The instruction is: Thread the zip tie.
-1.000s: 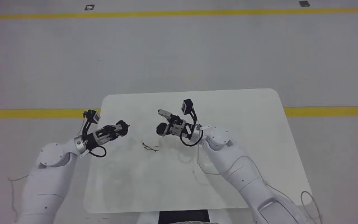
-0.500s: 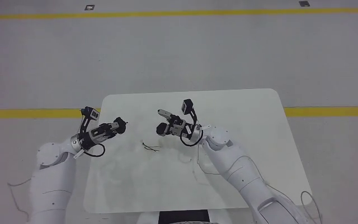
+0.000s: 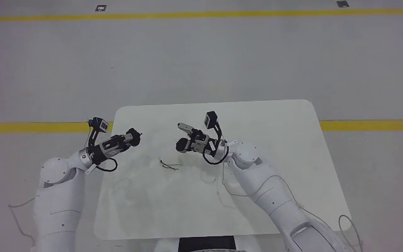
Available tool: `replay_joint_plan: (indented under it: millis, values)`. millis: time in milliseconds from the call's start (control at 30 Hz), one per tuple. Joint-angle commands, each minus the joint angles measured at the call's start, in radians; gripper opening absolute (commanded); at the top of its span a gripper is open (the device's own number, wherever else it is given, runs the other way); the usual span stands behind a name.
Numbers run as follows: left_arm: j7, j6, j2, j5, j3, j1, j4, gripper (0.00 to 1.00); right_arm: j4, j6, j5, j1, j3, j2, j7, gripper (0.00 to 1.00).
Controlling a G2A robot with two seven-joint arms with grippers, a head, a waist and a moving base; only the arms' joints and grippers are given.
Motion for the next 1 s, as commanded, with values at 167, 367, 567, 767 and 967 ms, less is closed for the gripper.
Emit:
replay_joint_plan:
  millis: [167,367,567,767,967]
  values:
    - [-0.031,0.000,-0.017,-0.021,-0.013,-0.017,0.045,0.00,0.000,0.000,0.000,0.000,0.000,0.000,0.000,1.00]
    - [-0.031,0.000,-0.017,-0.021,-0.013,-0.017,0.045,0.00,-0.044,0.057,-0.112,0.012,-0.021,0.005,-0.057,1.00]
    - [-0.031,0.000,-0.017,-0.021,-0.013,-0.017,0.045,0.00,-0.127,0.275,-0.395,0.058,-0.078,0.019,-0.122,1.00]
    - [-0.031,0.000,-0.017,-0.021,-0.013,-0.017,0.045,0.00,-0.159,0.430,-0.590,0.116,-0.161,0.022,-0.050,1.00]
    - [-0.031,0.000,-0.017,-0.021,-0.013,-0.017,0.045,0.00,-0.155,0.441,-0.667,0.142,-0.203,0.023,0.008,1.00]
